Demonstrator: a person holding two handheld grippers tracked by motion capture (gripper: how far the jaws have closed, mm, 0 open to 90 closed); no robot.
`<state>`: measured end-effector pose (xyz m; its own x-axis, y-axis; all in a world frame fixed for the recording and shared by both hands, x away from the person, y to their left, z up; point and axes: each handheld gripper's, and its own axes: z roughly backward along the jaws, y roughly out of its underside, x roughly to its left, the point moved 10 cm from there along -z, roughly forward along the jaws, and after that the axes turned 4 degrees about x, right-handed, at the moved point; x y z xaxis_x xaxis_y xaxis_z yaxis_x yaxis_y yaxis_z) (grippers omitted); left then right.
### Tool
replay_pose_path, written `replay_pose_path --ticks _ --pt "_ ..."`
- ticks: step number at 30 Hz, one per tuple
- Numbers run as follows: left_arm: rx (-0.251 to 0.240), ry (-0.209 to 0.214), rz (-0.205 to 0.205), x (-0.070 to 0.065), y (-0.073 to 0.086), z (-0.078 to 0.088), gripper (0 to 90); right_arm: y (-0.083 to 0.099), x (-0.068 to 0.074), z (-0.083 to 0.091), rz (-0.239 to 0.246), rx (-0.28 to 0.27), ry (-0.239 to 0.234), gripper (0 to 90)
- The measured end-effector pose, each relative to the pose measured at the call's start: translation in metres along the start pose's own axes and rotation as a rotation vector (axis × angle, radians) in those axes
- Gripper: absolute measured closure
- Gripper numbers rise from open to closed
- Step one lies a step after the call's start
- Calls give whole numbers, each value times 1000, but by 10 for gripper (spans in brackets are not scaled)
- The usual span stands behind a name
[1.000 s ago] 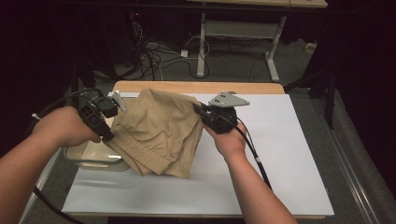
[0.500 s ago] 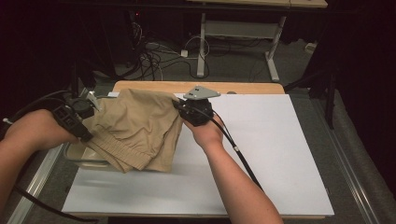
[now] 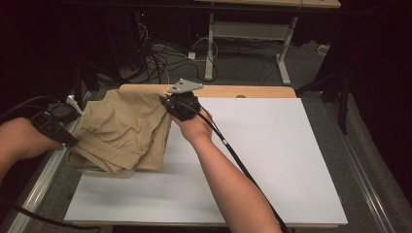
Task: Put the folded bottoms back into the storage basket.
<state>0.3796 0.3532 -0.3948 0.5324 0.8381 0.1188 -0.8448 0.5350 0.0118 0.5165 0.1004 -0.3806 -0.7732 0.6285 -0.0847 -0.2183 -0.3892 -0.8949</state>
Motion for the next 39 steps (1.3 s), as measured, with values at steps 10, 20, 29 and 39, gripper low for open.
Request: replay_pose_path --ticks 10,20,29,39 --pt "-12 -8 72 23 15 -13 797 -17 3 -37 6 5 -23 852" --pt "15 12 86 28 22 -36 797 3 3 -82 2 82 -32 852" --pt "39 35 65 14 35 -32 798 25 5 -100 -8 142 -37 852" --pt "26 21 99 15 35 -37 643 31 10 -100 -17 174 -62 631"
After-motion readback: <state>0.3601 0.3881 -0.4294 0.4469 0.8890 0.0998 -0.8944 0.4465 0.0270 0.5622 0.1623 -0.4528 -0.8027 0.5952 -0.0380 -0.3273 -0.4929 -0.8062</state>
